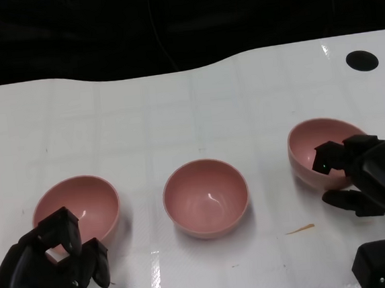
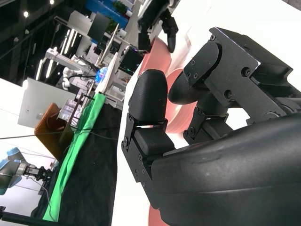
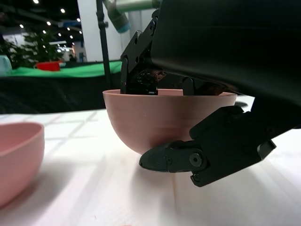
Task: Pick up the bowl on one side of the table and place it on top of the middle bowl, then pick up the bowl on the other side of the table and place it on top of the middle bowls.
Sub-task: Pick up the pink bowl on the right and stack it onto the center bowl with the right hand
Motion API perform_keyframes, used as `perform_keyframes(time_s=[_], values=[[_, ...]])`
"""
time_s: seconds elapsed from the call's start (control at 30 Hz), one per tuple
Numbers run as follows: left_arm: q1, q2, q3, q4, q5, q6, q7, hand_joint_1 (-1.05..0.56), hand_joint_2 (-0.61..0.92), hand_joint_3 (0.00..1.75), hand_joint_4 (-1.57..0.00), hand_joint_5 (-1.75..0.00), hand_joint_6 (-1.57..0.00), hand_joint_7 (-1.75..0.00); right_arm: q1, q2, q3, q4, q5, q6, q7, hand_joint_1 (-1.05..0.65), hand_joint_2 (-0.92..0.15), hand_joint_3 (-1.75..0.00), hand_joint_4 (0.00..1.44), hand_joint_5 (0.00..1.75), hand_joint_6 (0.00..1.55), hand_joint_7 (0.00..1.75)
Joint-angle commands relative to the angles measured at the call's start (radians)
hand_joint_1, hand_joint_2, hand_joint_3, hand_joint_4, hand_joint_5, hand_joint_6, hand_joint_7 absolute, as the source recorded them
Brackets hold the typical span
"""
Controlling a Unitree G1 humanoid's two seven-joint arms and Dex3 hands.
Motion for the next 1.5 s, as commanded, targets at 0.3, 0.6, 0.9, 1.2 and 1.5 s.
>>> perform_keyframes(time_s=[0.3,0.6,0.9,1.2,1.5], values=[[-0.011,0.024,0.008,0.027,-0.003,-0.004,-0.022,-0.03,0.34,1.47,-0.92,-1.75,-0.83,-1.75,0.023,-0.058,-0.063,-0.241,0.069,-0.019,0.13,-0.16,-0.76,-0.76,0.78,1.75,0.56,1.75],[-0.008,0.023,0.007,0.026,0.002,-0.014,-0.022,-0.03,0.36,1.48,-0.92,-1.75,-0.83,-1.75,0.009,-0.027,-0.075,-0.466,0.074,-0.022,0.263,-0.15,-0.57,-0.88,0.83,1.75,0.59,1.73],[0.007,0.011,0.004,-0.006,0.002,0.003,0.008,-0.02,0.35,1.48,-0.92,-1.75,-0.83,-1.75,-0.013,0.052,-0.05,-0.549,0.034,-0.044,0.302,-0.15,-0.5,-0.83,0.88,1.75,0.61,1.75],[0.017,0.009,-0.004,-0.026,0.016,0.0,0.022,-0.03,0.36,1.46,-0.92,-1.75,-0.83,-1.75,-0.036,0.105,0.002,-0.539,0.006,-0.096,0.349,-0.13,-0.4,-1.03,0.92,1.75,0.65,1.75],[0.019,0.005,-0.01,-0.029,0.01,-0.008,0.018,-0.04,0.41,1.35,-0.91,-1.75,-0.82,-1.75,-0.01,0.13,0.031,-0.525,0.016,-0.122,0.388,-0.12,-0.5,-0.87,0.92,1.75,0.65,1.75]])
